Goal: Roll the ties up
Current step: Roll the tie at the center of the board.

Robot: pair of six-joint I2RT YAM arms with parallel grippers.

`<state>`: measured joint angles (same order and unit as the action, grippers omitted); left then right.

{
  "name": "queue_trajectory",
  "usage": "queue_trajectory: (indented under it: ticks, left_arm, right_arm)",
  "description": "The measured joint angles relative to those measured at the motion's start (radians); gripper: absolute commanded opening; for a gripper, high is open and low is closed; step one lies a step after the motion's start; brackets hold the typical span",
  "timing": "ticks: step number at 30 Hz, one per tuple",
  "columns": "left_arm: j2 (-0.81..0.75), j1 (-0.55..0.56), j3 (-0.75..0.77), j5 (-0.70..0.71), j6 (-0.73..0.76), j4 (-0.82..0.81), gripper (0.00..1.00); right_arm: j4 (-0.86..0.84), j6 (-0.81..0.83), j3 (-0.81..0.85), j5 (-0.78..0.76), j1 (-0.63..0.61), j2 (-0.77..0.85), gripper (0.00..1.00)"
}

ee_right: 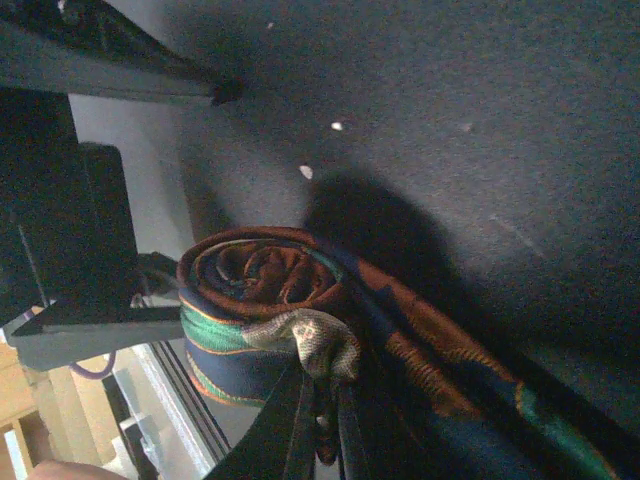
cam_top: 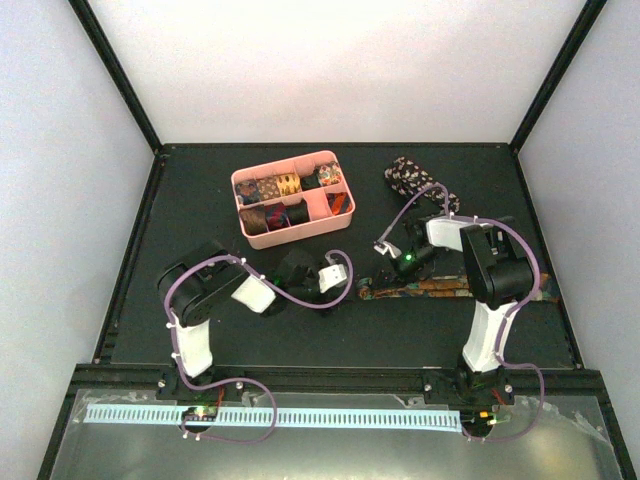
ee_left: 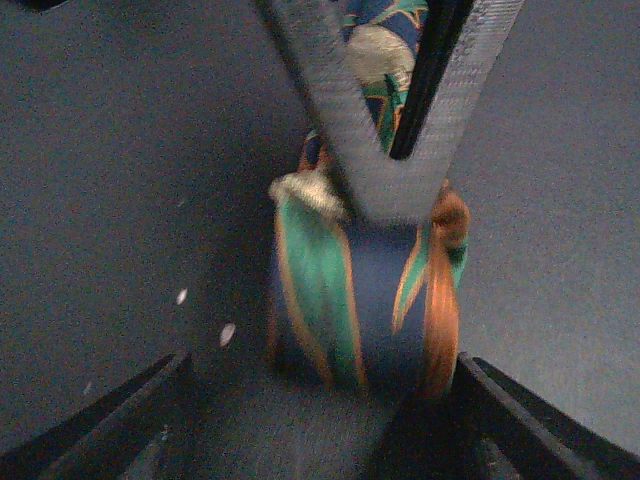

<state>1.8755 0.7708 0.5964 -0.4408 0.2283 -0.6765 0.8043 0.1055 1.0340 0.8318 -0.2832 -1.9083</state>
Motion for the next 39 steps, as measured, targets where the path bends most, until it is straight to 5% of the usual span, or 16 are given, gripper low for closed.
queue_trajectory:
  ticks: [9, 14, 21, 24, 28, 32, 39]
  left_arm:
    - [0.137, -0.008, -0.056, -0.089, -0.122, -0.358, 0.88]
    - [0.209, -0.002, -0.027, -0.103, -0.155, -0.481, 0.81]
    - [0.215, 0.049, 0.043, -0.061, -0.086, -0.367, 0.45]
    - [0.175, 0.056, 0.043, -0.026, -0.026, -0.285, 0.36]
    - [0.108, 0.066, 0.052, 0.020, 0.040, -0.146, 0.32]
    - [0.075, 0.082, 0.066, 0.061, 0.086, -0.060, 0.31]
    - [0.050, 0.103, 0.085, 0.105, 0.127, 0.020, 0.32]
  right_arm:
    - [0.002, -0.008, 0.006, 0.042, 0.010, -0.046, 0.02]
    - [-0.032, -0.011, -0.017, 0.074, 0.010, -0.047, 0.02]
    - [-0.064, -0.011, -0.034, 0.089, 0.009, -0.039, 0.05]
    - [-0.068, -0.010, -0.034, 0.090, 0.007, -0.039, 0.21]
    - [-0.056, 0.015, -0.034, 0.106, 0.004, -0.030, 0.45]
    - [-0.019, 0.053, -0.033, 0.077, 0.014, 0.026, 0.56]
    - [0.026, 0.071, -0.024, 0.072, 0.010, 0.085, 0.52]
